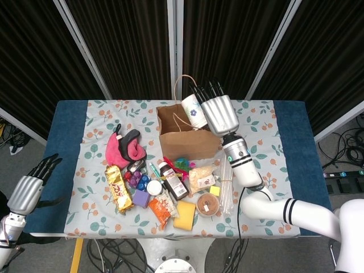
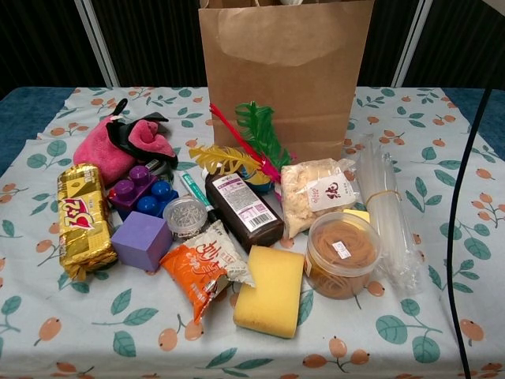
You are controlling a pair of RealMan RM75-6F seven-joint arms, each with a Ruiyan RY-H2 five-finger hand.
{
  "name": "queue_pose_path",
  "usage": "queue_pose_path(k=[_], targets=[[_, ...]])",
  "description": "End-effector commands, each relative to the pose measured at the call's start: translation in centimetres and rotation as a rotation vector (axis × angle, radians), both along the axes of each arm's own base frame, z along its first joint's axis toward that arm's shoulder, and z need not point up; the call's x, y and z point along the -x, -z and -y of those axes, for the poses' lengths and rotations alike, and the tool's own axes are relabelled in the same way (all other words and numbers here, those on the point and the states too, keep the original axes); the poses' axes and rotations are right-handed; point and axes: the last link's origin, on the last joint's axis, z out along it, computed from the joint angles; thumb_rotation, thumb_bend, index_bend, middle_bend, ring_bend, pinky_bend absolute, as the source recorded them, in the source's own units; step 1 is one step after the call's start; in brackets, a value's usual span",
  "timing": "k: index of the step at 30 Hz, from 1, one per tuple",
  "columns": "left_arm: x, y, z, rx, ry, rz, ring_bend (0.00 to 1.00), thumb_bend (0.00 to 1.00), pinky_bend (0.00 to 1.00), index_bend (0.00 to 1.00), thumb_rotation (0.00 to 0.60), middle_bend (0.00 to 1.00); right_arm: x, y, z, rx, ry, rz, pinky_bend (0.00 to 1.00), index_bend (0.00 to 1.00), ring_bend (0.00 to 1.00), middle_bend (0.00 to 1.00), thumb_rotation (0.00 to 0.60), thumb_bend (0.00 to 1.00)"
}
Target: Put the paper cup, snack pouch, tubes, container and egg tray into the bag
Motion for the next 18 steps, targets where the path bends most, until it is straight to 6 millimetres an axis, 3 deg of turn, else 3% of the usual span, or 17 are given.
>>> queue_pose_path(k=[1,12,18], targets=[[-0.2,0.0,-0.1,0.001,0.006,0.001,0.11,0.03,0.26,0.10,0.600,0.14,0.2,-0.7,-1.1,-0.017,-0.014,-0.029,0.08,0.00,0.00,0.17,0.600,0.00],[-0.8,0.1,0.1,0.005,0.027,0.004,0.11,0.03,0.26,0.10,0.600,0.14,0.2,-5.1,-4.0,0.021,-0.035,0.033,0.08,0.00,0.00,0.16,0.600,0.00],[-1.1,0.0,0.2,-0.003,0.028,0.010,0.11,0.03,0.26,0.10,0.600,0.14,0.5,-5.4,-4.0,-0.017,0.015,0.119,0.08,0.00,0.00,0.17,0.600,0.00]])
